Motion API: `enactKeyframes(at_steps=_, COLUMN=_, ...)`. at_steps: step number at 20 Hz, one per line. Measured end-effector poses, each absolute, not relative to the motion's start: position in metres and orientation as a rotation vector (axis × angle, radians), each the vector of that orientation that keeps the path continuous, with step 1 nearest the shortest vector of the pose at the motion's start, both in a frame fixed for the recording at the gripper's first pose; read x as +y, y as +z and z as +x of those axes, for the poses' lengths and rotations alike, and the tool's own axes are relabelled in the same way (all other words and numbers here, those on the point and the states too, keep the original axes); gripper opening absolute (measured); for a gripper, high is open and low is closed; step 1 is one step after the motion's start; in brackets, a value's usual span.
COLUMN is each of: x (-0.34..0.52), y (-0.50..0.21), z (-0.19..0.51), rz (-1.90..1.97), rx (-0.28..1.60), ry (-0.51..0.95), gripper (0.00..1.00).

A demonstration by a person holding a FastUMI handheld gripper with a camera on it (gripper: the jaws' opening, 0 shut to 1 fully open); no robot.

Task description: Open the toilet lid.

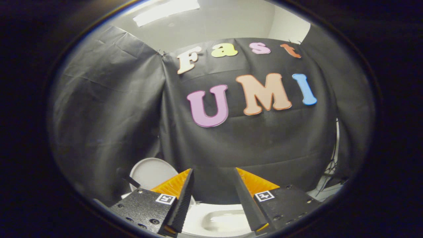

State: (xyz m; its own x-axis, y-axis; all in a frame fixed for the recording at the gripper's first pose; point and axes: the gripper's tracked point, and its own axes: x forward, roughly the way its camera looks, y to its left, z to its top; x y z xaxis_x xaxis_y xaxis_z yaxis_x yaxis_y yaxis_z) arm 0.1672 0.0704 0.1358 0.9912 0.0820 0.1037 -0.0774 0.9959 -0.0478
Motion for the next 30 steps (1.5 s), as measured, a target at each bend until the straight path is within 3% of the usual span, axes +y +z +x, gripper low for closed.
enactKeyframes(at_steps=6, x=-0.036, y=0.122, z=0.131, rz=-0.096, rx=-0.094, ry=-0.022, gripper=0.72)
enactKeyframes(at_steps=11, x=-0.066, y=0.112, z=0.123, rz=-0.083, rx=-0.093, ry=-0.044, gripper=0.72)
enactKeyframes(at_steps=30, x=-0.067, y=0.084, z=0.121, rz=-0.002, rx=-0.049, ry=-0.019, gripper=0.73)
